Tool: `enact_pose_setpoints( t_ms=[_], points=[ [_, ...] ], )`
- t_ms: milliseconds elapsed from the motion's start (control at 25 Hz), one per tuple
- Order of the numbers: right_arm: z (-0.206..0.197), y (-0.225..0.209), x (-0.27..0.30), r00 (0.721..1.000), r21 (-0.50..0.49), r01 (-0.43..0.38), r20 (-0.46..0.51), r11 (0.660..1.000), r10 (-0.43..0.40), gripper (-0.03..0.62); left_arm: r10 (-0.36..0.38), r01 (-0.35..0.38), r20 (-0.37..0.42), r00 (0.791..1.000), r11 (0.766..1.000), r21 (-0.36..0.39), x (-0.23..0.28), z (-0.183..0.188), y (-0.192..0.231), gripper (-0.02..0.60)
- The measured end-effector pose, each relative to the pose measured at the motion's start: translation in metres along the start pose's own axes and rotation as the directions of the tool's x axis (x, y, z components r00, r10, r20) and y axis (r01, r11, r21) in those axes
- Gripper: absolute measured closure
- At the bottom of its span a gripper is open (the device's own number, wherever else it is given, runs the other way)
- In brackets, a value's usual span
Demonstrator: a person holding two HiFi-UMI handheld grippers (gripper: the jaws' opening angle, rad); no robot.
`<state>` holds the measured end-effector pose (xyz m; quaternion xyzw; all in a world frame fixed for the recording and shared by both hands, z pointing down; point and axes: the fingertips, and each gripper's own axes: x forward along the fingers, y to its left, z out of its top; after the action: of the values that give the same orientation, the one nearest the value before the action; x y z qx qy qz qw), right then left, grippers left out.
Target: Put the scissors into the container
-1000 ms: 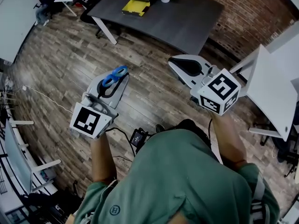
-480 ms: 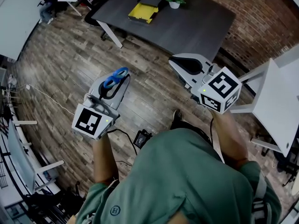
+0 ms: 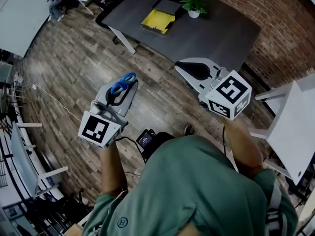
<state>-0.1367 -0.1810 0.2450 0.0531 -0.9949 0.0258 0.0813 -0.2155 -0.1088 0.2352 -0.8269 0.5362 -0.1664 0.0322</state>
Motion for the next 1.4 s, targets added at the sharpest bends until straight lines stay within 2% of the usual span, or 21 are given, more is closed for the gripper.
enact_pose_setpoints(
  t_ms=[120, 240, 400, 600, 720, 920, 1400],
  points=[
    [-0.002, -0.015, 0.015, 1.0, 0.019, 0.006, -0.008, 1.0, -0.006, 0.587, -0.011, 0.011, -0.009, 1.0, 1.0, -0.008, 0.01, -0.005, 0.019, 0.546],
    [-0.004, -0.032, 0.04, 0.999, 0.023, 0.032, -0.023, 0.999, -0.032, 0.586, -0.024, 0.024, 0.014, 1.0, 0.999, -0.027, 0.019, -0.011, 0.048, 0.546],
    [0.0, -0.045, 0.071, 0.996, 0.032, 0.083, -0.028, 0.996, -0.082, 0.587, -0.081, 0.081, 0.02, 0.997, 0.997, -0.011, 0.028, -0.026, 0.085, 0.546],
    [0.012, -0.068, 0.104, 0.987, 0.023, 0.156, -0.029, 0.987, -0.156, 0.588, -0.135, 0.135, 0.055, 0.989, 0.991, 0.002, 0.044, -0.027, 0.132, 0.545],
    [0.015, -0.077, 0.121, 0.983, 0.03, 0.182, -0.029, 0.983, -0.181, 0.586, -0.171, 0.17, 0.047, 0.984, 0.985, 0.019, 0.053, -0.035, 0.152, 0.546],
    [0.011, -0.095, 0.138, 0.978, 0.041, 0.205, -0.05, 0.978, -0.203, 0.586, -0.193, 0.194, 0.057, 0.98, 0.981, -0.003, 0.068, -0.044, 0.175, 0.546],
    [0.009, -0.191, 0.186, 0.987, 0.083, 0.16, -0.038, 0.984, -0.157, 0.588, -0.169, 0.168, -0.035, 0.985, 0.986, -0.024, 0.146, -0.062, 0.24, 0.545]
  ],
)
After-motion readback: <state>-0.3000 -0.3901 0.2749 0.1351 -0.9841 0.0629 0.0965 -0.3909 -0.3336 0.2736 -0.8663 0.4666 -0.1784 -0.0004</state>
